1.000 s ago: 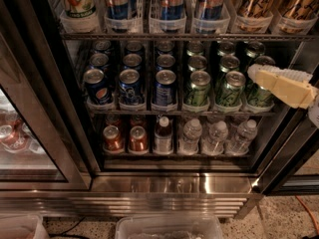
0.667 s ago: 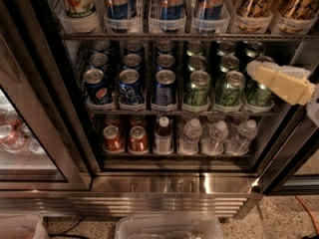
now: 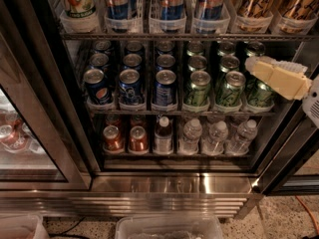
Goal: Pick orange can from top shelf of fridge
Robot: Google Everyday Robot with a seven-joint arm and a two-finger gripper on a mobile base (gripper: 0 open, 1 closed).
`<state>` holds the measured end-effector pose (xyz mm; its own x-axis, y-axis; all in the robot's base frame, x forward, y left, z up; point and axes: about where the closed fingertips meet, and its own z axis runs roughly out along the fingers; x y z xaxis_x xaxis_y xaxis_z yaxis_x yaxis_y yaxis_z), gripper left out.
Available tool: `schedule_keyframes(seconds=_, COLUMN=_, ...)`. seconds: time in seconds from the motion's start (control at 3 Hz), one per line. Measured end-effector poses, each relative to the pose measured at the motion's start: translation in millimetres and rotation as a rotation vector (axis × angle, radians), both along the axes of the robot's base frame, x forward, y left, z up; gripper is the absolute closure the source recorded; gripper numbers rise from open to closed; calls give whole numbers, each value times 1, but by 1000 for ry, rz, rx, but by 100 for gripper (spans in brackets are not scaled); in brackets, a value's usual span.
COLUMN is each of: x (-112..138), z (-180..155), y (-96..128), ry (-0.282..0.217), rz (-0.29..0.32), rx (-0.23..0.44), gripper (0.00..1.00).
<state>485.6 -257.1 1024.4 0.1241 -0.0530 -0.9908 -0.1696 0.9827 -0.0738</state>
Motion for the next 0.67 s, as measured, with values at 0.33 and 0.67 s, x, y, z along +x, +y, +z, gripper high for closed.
schedule_keyframes(seconds=0.33, x=5, z=-4, y=6, ry=7, rz=3, rx=30, gripper=0)
schedule_keyframes(seconds=0.67, x=11, z=-2, y=5, ry=-4, rz=-25, rx=66, gripper=0)
